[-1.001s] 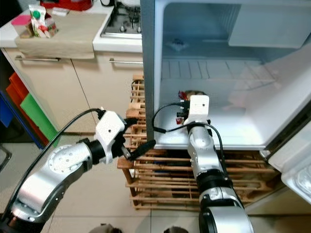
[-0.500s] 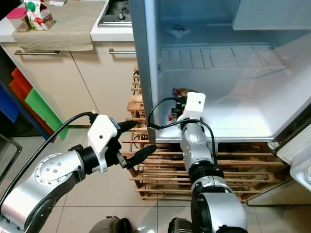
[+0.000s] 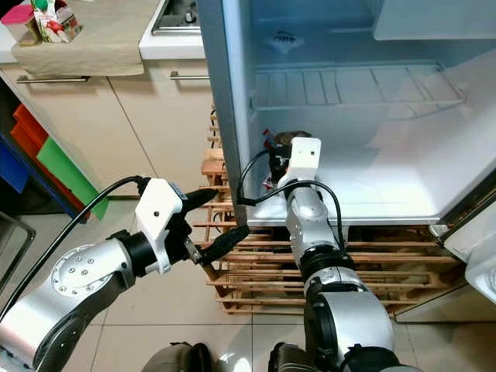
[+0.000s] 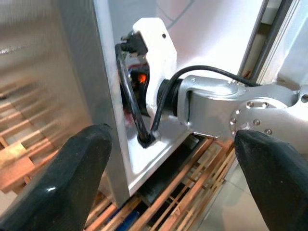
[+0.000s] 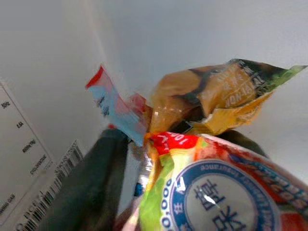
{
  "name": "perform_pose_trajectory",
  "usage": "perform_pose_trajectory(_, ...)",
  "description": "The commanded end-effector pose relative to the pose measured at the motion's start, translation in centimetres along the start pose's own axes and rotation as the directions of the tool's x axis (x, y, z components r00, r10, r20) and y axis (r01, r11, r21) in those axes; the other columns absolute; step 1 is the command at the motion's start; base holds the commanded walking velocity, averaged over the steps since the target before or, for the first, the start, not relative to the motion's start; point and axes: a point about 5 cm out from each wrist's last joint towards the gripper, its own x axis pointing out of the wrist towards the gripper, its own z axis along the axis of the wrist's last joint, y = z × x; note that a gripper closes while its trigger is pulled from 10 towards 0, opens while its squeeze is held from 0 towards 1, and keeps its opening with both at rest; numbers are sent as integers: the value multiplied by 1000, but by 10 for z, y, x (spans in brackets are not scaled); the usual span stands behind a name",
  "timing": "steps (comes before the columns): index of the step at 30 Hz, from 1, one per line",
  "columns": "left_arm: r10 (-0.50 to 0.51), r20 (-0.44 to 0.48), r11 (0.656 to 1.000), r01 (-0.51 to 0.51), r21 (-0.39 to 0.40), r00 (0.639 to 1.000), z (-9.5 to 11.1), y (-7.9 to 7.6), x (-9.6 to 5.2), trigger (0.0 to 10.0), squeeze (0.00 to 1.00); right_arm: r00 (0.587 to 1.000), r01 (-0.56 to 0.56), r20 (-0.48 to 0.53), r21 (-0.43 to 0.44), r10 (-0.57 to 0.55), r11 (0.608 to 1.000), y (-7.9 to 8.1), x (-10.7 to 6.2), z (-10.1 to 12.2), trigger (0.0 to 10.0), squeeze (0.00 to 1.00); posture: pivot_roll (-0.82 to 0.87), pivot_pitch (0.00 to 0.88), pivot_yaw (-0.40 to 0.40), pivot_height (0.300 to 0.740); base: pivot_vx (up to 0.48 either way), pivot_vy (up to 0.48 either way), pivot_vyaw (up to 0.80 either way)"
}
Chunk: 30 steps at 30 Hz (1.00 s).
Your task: Restocking fridge
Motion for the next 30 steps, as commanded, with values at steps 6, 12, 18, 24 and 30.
perform_pose_trajectory(6,-12,-11,1000,12,17,1000,0,9,0,10000,0,999,11,-36,157,-5,988,11,4,0,10000,1000,121,124,114,740,0,0,0)
perform_pose_trajectory(12,-18,-1,1000,18,17,1000,1,9,4,10000,0,999,3,-32,74,0,997,9,4,0,10000,1000,107,113,110,740,0,0,0)
perform_pose_trajectory(18,-30,14,999,30,-14,999,0,6,8,10000,0,999,15,-28,-1,-15,1000,1,5,3,10000,1000,90,100,90,740,0,0,0)
perform_pose_trajectory(24,-38,6,999,38,-1,999,-3,5,13,10000,0,999,43,-17,-51,-44,998,-8,2,3,10000,1000,79,57,48,740,0,0,0)
perform_pose_trajectory(30,-12,7,1000,12,1,1000,-5,13,16,10000,0,996,91,-16,87,-90,992,-19,-7,-3,10000,1000,69,0,33,740,0,0,0)
